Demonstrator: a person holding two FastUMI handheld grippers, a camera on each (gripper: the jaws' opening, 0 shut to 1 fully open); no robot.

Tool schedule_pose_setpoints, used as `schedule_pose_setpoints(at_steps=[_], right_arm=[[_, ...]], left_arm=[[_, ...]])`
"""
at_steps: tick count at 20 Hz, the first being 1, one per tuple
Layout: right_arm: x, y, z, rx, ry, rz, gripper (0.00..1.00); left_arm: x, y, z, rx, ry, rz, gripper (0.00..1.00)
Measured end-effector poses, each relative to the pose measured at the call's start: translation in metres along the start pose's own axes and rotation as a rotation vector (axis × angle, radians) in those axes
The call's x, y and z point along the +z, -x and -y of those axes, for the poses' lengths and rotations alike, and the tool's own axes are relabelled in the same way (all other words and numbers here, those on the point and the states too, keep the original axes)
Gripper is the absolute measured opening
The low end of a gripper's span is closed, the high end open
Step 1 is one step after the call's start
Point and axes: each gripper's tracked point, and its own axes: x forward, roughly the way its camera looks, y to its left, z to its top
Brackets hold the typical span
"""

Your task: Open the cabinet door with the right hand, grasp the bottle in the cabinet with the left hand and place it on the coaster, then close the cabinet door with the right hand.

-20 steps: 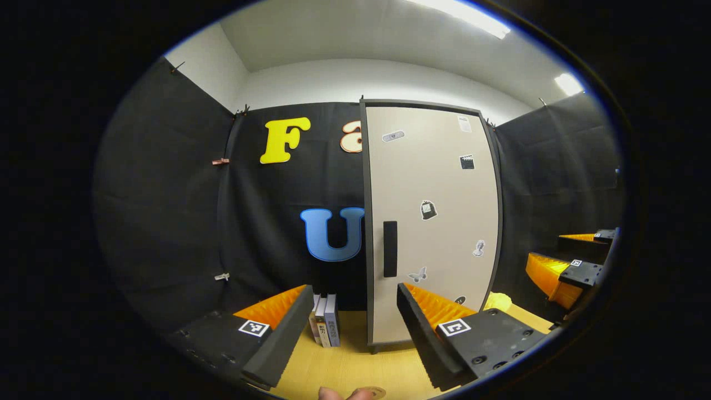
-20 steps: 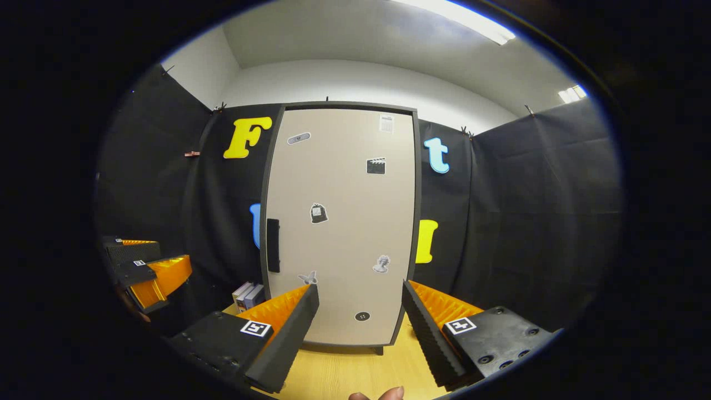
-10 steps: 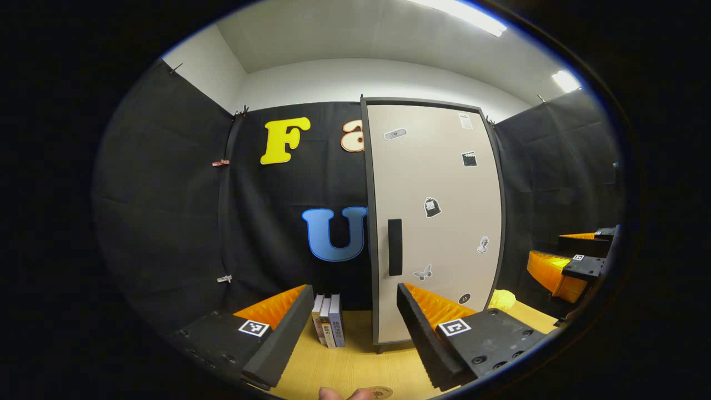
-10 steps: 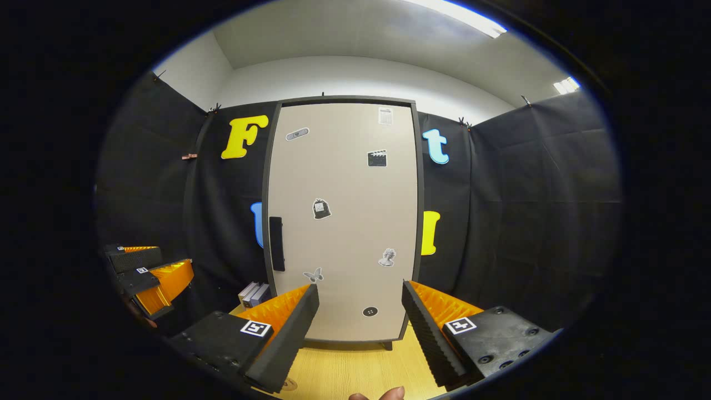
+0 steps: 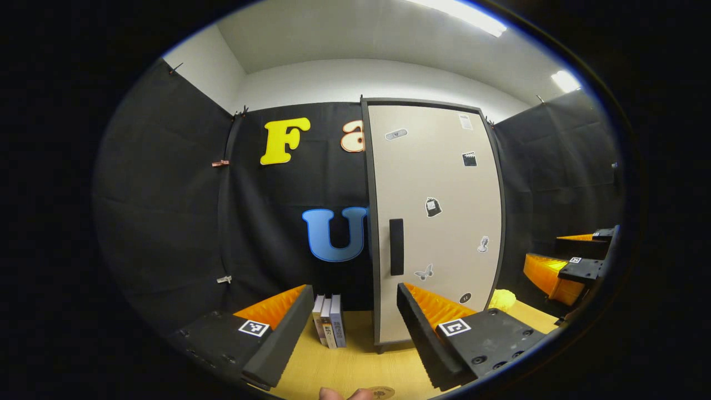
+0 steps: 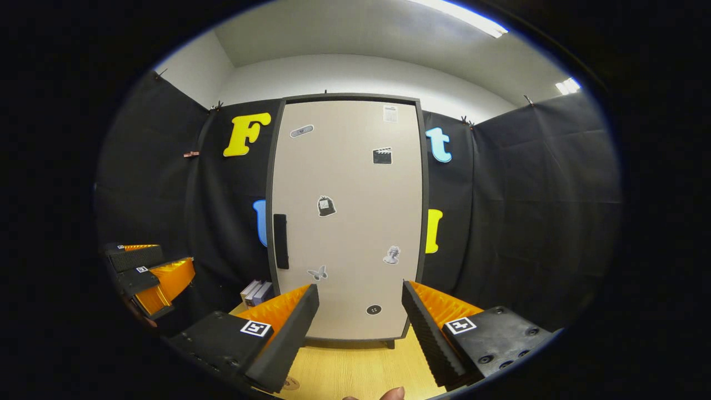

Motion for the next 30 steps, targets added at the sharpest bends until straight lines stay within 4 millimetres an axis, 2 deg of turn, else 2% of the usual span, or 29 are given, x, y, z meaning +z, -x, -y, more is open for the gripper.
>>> schedule_pose_setpoints(at_steps=[4, 7, 13, 17, 21, 27, 28, 29, 30], right_arm=[[0.007, -0.013, -0.028, 0.05, -0.002, 0.017, 0.97], [0.011, -0.033, -0.05, 0.076, -0.011, 0.027, 0.97], [0.015, -0.091, -0.106, 0.114, -0.046, 0.045, 0.97], [0.015, -0.137, -0.129, 0.111, -0.059, 0.064, 0.97], [0.003, -0.176, -0.144, 0.095, -0.069, 0.047, 0.97], [-0.022, -0.22, -0.163, 0.092, -0.049, 0.011, 0.97], [-0.03, -0.227, -0.166, 0.089, -0.056, -0.008, 0.93], [-0.035, -0.233, -0.171, 0.095, -0.067, -0.018, 0.83], [-0.039, -0.237, -0.172, 0.089, -0.078, -0.03, 0.83]], left_arm=[[-0.004, 0.003, -0.011, 0.001, 0.014, 0.0, 0.95], [-0.01, 0.007, -0.028, 0.014, 0.011, -0.006, 0.95], [-0.028, 0.013, -0.058, 0.031, 0.01, -0.025, 0.95], [-0.042, 0.012, -0.079, 0.053, 0.001, -0.044, 0.95], [-0.05, 0.011, -0.092, 0.065, -0.019, -0.061, 0.95], [-0.056, 0.013, -0.1, 0.063, -0.005, -0.067, 0.95], [-0.056, 0.014, -0.102, 0.063, -0.008, -0.067, 0.95], [-0.057, 0.015, -0.104, 0.064, -0.01, -0.067, 0.95], [-0.058, 0.016, -0.106, 0.067, -0.011, -0.069, 0.95]])
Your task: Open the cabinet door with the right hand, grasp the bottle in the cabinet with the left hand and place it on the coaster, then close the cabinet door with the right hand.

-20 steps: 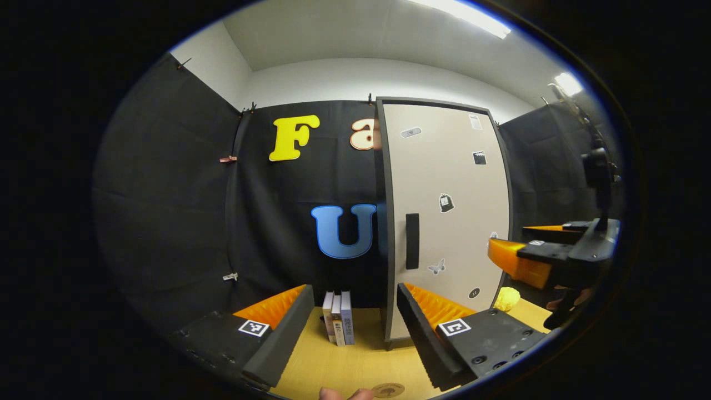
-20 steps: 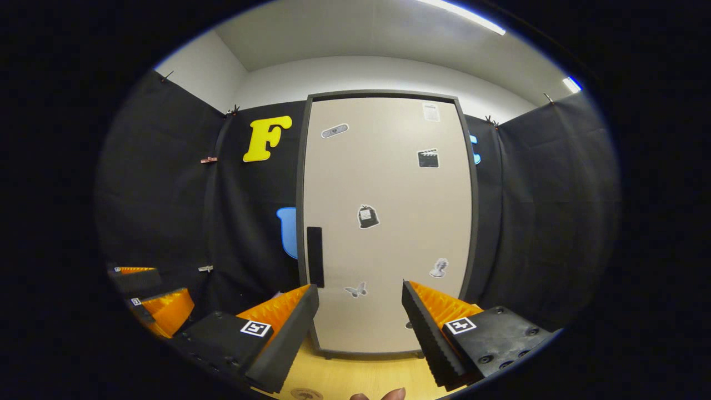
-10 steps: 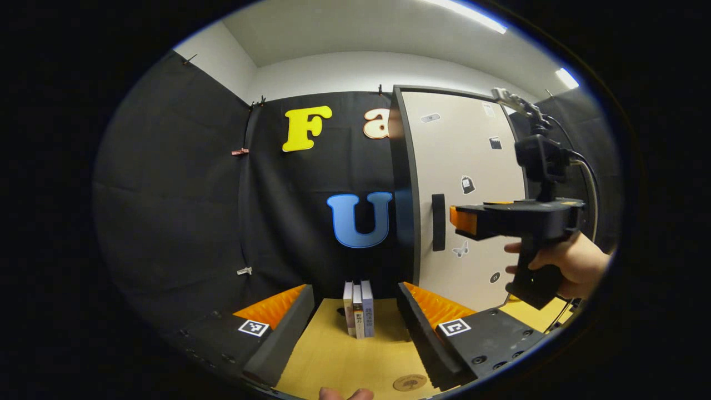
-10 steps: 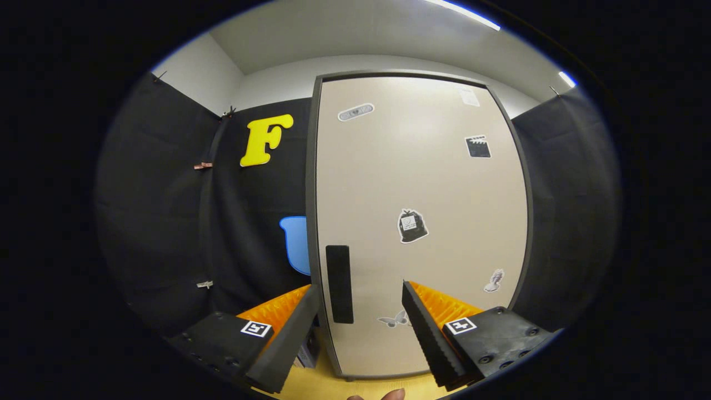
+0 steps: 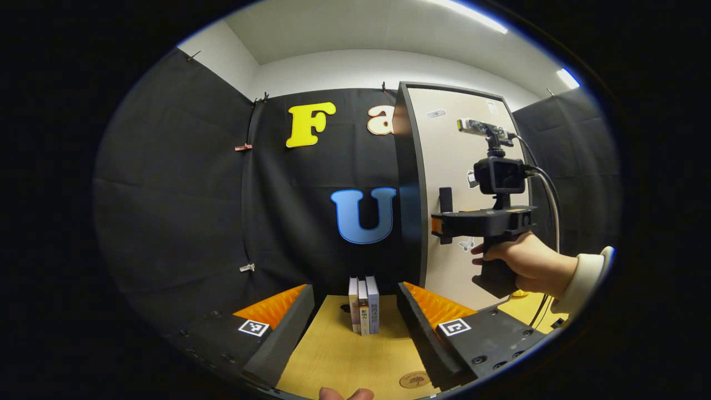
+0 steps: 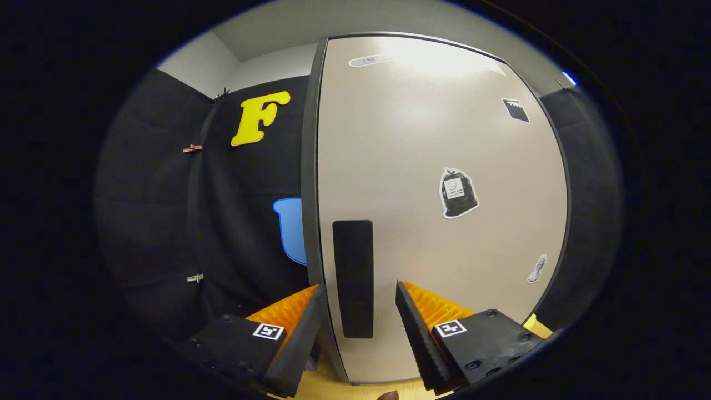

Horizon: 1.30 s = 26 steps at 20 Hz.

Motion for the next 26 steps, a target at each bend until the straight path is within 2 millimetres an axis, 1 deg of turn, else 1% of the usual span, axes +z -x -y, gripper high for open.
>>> schedule_pose_setpoints(at_steps=[1, 2, 3, 4, 5, 6, 7, 9, 12, 14, 18, 22, 26], right_arm=[[-0.002, -0.009, 0.0, -0.008, -0.013, -0.008, 0.78], [-0.004, -0.012, -0.001, -0.013, -0.031, -0.012, 0.62], [-0.005, -0.015, -0.001, -0.026, -0.043, -0.016, 0.52], [-0.002, -0.014, -0.003, -0.02, -0.041, -0.002, 0.42], [-0.006, -0.015, 0.0, -0.028, -0.015, -0.008, 0.44], [0.0, -0.007, -0.001, -0.032, 0.004, 0.008, 0.39], [-0.003, -0.014, 0.0, -0.029, 0.022, 0.0, 0.33], [-0.005, -0.011, 0.0, 0.012, 0.008, -0.021, 0.2], [-0.003, 0.002, -0.002, 0.053, -0.003, -0.034, 0.21], [-0.003, 0.02, -0.002, 0.081, -0.013, -0.03, 0.21], [-0.001, 0.058, 0.005, 0.151, -0.033, -0.035, 0.21], [0.003, 0.093, 0.017, 0.207, -0.049, -0.057, 0.21], [0.005, 0.126, 0.034, 0.246, -0.064, -0.062, 0.2]], left_arm=[[-0.001, 0.0, -0.002, 0.004, -0.001, -0.002, 0.95], [-0.002, 0.001, -0.005, 0.007, -0.001, -0.004, 0.95], [-0.003, 0.002, -0.006, 0.009, -0.002, -0.008, 0.95], [-0.003, 0.004, -0.008, 0.013, -0.002, -0.009, 0.95], [-0.003, 0.005, -0.01, 0.017, -0.002, -0.008, 0.95], [-0.002, 0.005, -0.013, 0.023, -0.004, -0.008, 0.95], [-0.002, 0.006, -0.015, 0.03, -0.003, -0.008, 0.95], [0.0, 0.006, -0.016, 0.033, 0.001, -0.005, 0.95], [0.007, 0.003, -0.018, 0.039, -0.008, 0.007, 0.95], [0.009, 0.007, -0.013, 0.039, -0.008, 0.01, 0.95], [0.013, 0.015, 0.004, 0.016, 0.011, 0.021, 0.95], [0.025, 0.018, 0.021, 0.012, 0.028, 0.036, 0.94], [0.03, 0.024, 0.038, 0.016, 0.032, 0.048, 0.95]])
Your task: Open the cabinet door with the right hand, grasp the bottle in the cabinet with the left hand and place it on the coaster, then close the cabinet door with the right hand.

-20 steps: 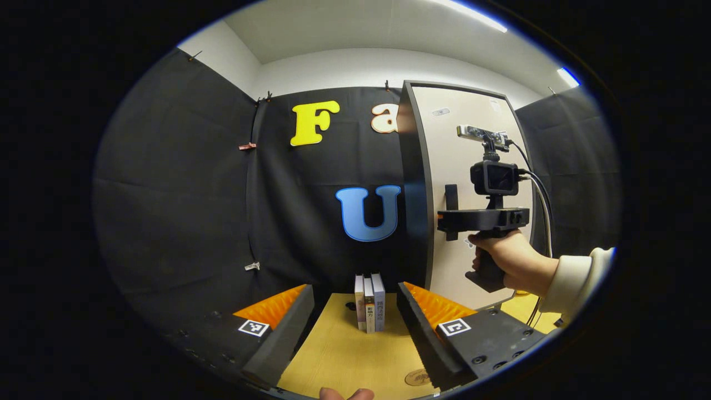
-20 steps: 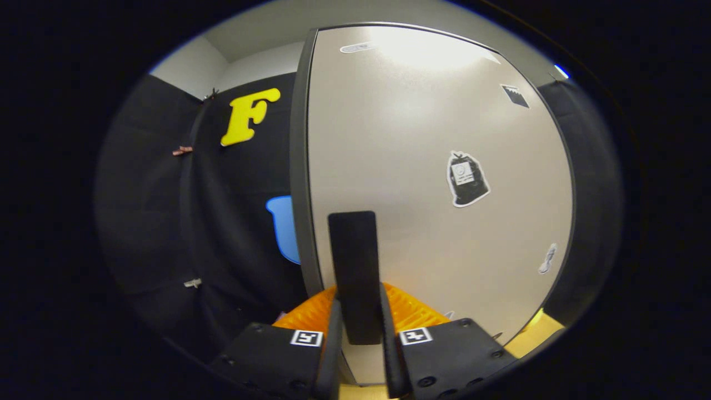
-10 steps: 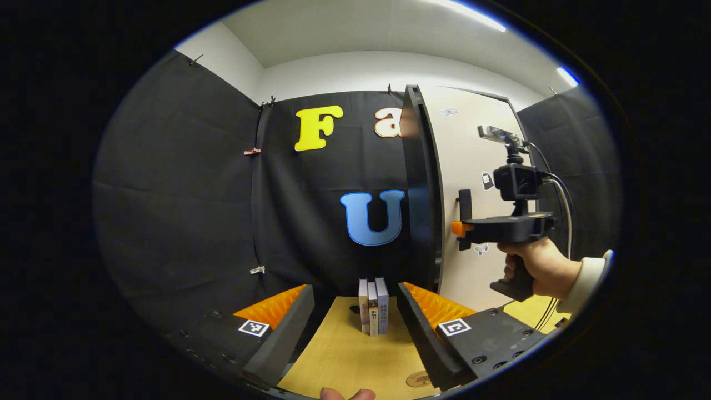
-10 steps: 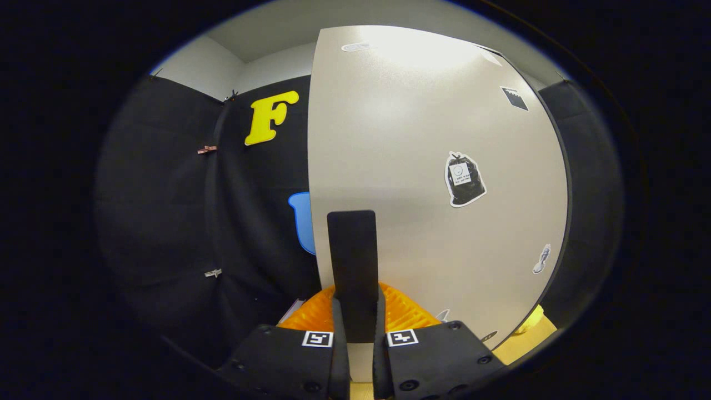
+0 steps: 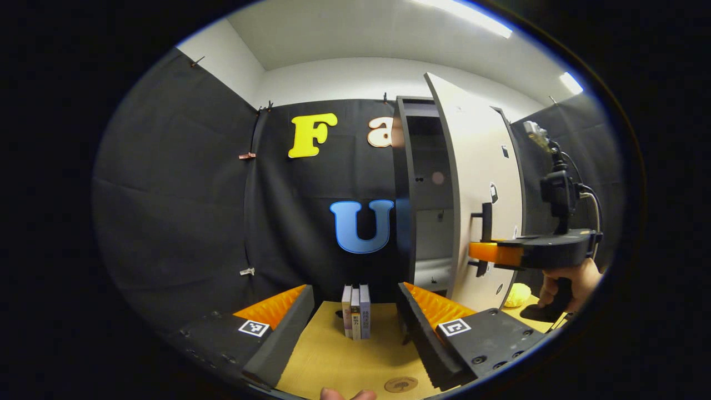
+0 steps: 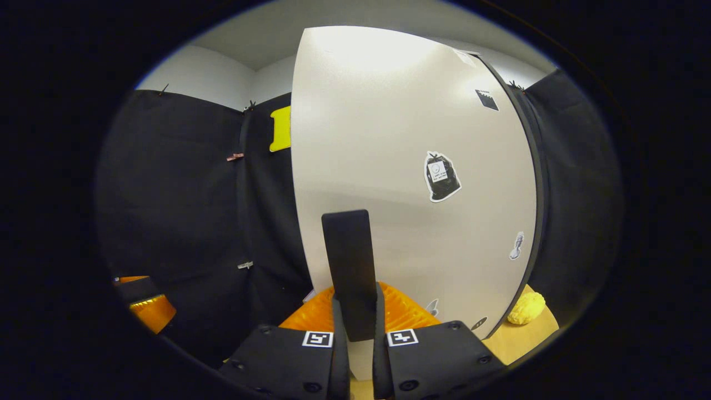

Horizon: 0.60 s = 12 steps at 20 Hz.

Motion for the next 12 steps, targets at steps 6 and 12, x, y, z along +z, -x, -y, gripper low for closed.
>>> schedule_pose_setpoints(at_steps=[6, 12], right_arm=[[0.003, 0.053, 0.024, 0.018, -0.011, 0.006, 0.2], [0.007, 0.101, 0.056, -0.046, 0.004, 0.017, 0.2]], left_arm=[[0.004, 0.004, 0.032, -0.033, 0.011, 0.002, 0.94], [0.016, 0.003, 0.073, -0.117, 0.013, 0.041, 0.95]])
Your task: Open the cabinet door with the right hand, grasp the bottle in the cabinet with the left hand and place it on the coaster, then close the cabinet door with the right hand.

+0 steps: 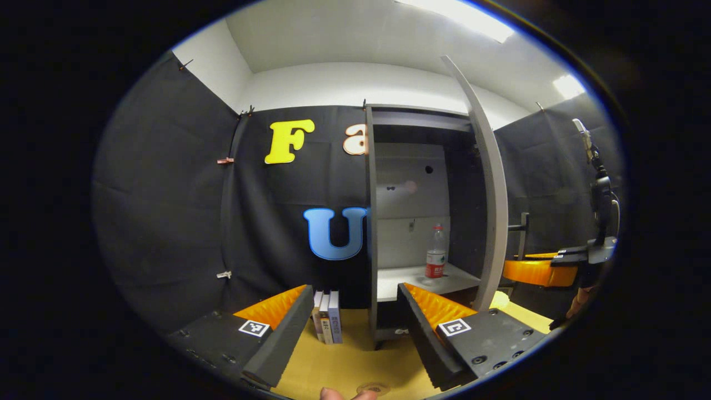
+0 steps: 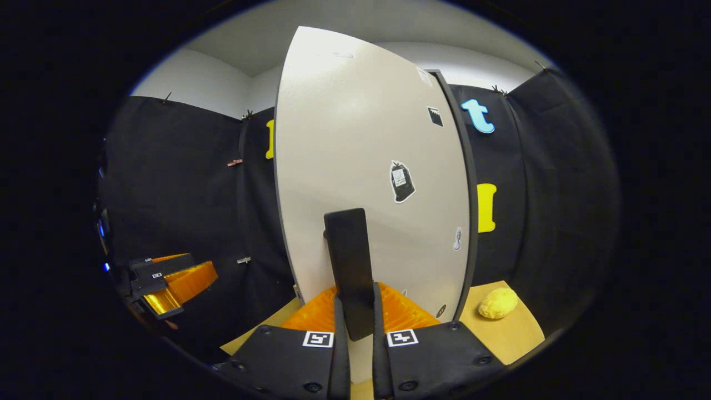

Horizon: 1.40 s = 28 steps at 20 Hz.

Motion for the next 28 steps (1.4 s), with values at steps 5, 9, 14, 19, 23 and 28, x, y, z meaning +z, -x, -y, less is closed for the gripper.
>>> schedule_pose_setpoints(at_steps=[5, 9, 14, 19, 23, 28], right_arm=[[0.004, 0.024, 0.029, -0.071, 0.034, 0.02, 0.23], [0.002, 0.038, 0.049, -0.121, 0.031, 0.005, 0.22], [0.002, 0.059, 0.073, -0.184, 0.028, 0.004, 0.22], [0.008, 0.066, 0.101, -0.27, 0.003, 0.018, 0.21], [0.013, 0.076, 0.13, -0.332, -0.001, 0.03, 0.17], [0.017, 0.081, 0.15, -0.388, -0.022, 0.054, 0.17]], left_arm=[[-0.003, -0.008, 0.024, -0.054, 0.015, -0.007, 0.94], [-0.002, -0.013, 0.037, -0.082, 0.03, -0.006, 0.95], [-0.004, -0.022, 0.058, -0.113, 0.052, -0.013, 0.94], [-0.001, -0.033, 0.083, -0.146, 0.049, -0.01, 0.95], [-0.004, -0.047, 0.106, -0.171, 0.047, -0.015, 0.94], [-0.004, -0.075, 0.143, -0.21, 0.024, -0.014, 0.92]])
